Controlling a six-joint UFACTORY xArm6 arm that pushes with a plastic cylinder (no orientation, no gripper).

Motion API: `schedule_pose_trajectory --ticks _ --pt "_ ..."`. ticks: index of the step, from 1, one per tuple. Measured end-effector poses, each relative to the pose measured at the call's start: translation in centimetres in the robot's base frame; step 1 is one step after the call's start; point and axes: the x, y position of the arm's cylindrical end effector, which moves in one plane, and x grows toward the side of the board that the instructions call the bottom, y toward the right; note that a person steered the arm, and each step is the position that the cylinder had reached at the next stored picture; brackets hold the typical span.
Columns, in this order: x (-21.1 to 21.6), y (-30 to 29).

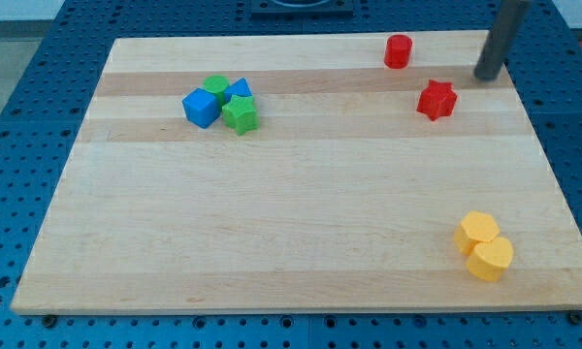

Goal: Push the red blocks to the center right

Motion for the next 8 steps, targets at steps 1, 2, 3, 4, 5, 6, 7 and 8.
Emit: schedule_pose_trajectory --ticks 1,2,3,4,5,6,7,8 --pt "-6.9 -1.6" --pt "-7.2 -3.2" --pt "-7.2 -8.4" --pt "-7.2 -11.0" --pt "-4.8 -11.0" --pt "-1.8 -11.0" --pt "0.2 -11.0" --pt "2.1 -11.0"
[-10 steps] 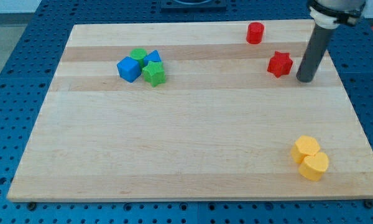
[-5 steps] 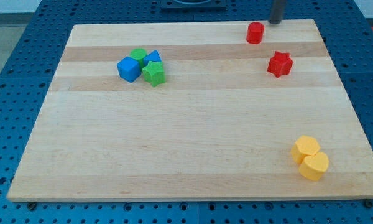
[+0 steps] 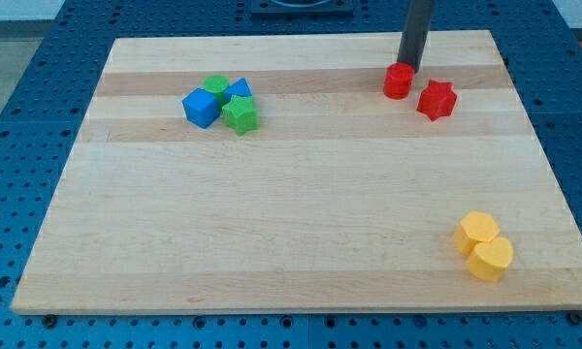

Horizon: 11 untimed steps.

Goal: Push the red blocks to the center right

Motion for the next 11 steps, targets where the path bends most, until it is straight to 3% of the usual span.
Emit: schedule_pose_trajectory --ticks 2,7,11 --pt "-1.3 -5.4" --pt "3.4 -0.9" --pt "6.3 -1.2"
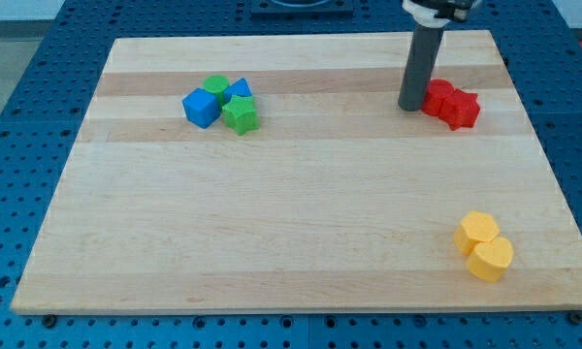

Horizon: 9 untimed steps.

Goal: Push the red blocks to the center right

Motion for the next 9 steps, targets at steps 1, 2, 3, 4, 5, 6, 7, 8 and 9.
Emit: schedule_pose_trajectory --ticks 1,2,3,4,5,6,7,8,9 --pt "-3.5 -1.7" --pt "-4.9 0.1" --pt "-4.7 2.6" --pt "-3.0 3.1" --pt "-1.9 3.1" --pt "-0.4 3.1" --pt "-0.4 3.1" --pt "-2.1 -0.3" --pt "-3.2 -1.3"
